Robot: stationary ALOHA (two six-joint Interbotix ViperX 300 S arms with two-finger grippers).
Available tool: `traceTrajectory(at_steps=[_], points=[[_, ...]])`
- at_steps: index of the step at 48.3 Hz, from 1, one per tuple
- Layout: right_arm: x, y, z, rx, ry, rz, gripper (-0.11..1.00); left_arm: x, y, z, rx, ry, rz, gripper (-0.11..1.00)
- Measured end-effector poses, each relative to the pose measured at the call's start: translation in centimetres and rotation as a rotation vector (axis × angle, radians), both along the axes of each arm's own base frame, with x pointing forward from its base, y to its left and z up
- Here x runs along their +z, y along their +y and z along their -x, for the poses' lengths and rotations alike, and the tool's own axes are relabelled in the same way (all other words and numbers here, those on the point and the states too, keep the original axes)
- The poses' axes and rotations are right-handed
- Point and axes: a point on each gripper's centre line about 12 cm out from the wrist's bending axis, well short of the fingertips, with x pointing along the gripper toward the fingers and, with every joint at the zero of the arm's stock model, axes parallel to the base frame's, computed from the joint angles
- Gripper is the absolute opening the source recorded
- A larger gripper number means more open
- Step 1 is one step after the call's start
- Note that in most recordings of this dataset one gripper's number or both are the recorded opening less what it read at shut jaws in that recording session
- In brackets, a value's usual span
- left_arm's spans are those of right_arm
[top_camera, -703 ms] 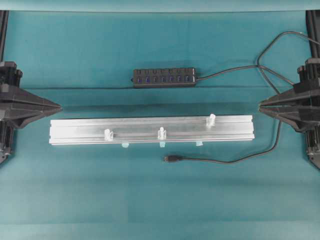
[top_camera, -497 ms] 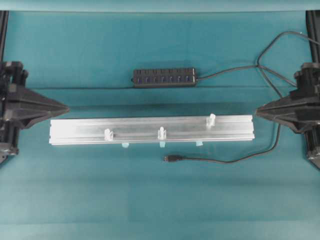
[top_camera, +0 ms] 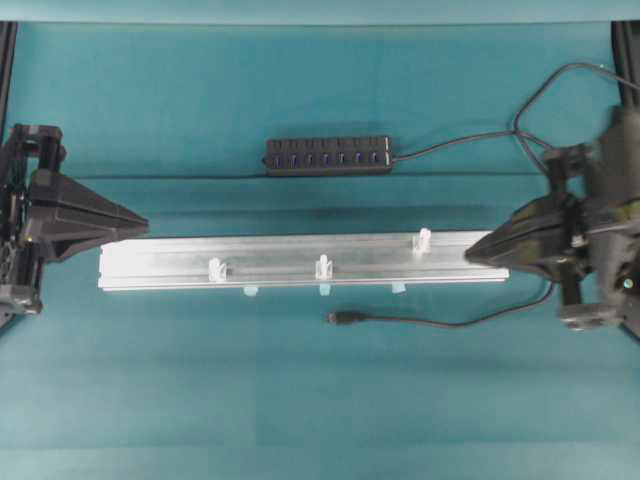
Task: Pass the USB cable through three rings with both arms.
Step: 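Move the right gripper toward the USB plug near the rail's right end, then grasp the black USB cable behind its plug with the right gripper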
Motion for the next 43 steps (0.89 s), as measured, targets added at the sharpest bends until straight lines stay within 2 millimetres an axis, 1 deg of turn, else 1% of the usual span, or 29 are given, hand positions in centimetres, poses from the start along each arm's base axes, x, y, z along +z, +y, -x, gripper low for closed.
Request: traceTrajectory(at_steps=[5,14,18,21,23,26,30,35,38,39,40,43], points=[[-1.0,0.1,-1.4,0.008,0.136,0.007,-0.1,0.0,0.0,0.0,0.002,0.005,0.014,0.02],[-1.8,0.3,-3.9,0.018,0.323,0.014,-0.09,-0.3,0.0,0.3,0.003,0.039,0.018,0.02],[-2.1,0.4,-5.0,0.023,0.395,0.016,-0.06,-0.4,0.0,0.5,0.004,0.057,0.019,0.02],[-2.3,0.6,-5.9,0.029,0.448,0.018,-0.01,-0.5,0.0,0.5,0.004,0.069,0.019,0.02],[-2.4,0.7,-6.4,0.031,0.476,0.016,0.04,-0.6,0.0,0.5,0.004,0.072,0.017,0.02],[-2.4,0.8,-7.1,0.036,0.514,0.015,0.14,-0.6,0.0,0.5,0.004,0.077,0.017,0.02],[-2.4,1.0,-8.1,0.042,0.571,0.016,0.36,-0.6,0.0,0.5,0.004,0.077,0.019,0.02],[-2.6,1.1,-9.2,0.045,0.627,0.024,0.67,-0.7,0.0,0.5,0.004,0.083,0.017,0.02],[-2.9,1.1,-9.7,0.048,0.652,0.031,0.83,-0.8,0.0,0.4,0.004,0.088,0.017,0.02],[-3.0,1.1,-9.8,0.049,0.661,0.035,0.86,-0.8,0.0,0.4,0.004,0.088,0.017,0.02],[-3.1,1.1,-10.0,0.049,0.667,0.037,0.86,-0.9,0.0,0.4,0.005,0.089,0.02,0.02],[-3.7,1.2,-10.5,0.05,0.688,0.039,0.8,-0.8,0.0,0.4,0.004,0.088,0.018,0.02]])
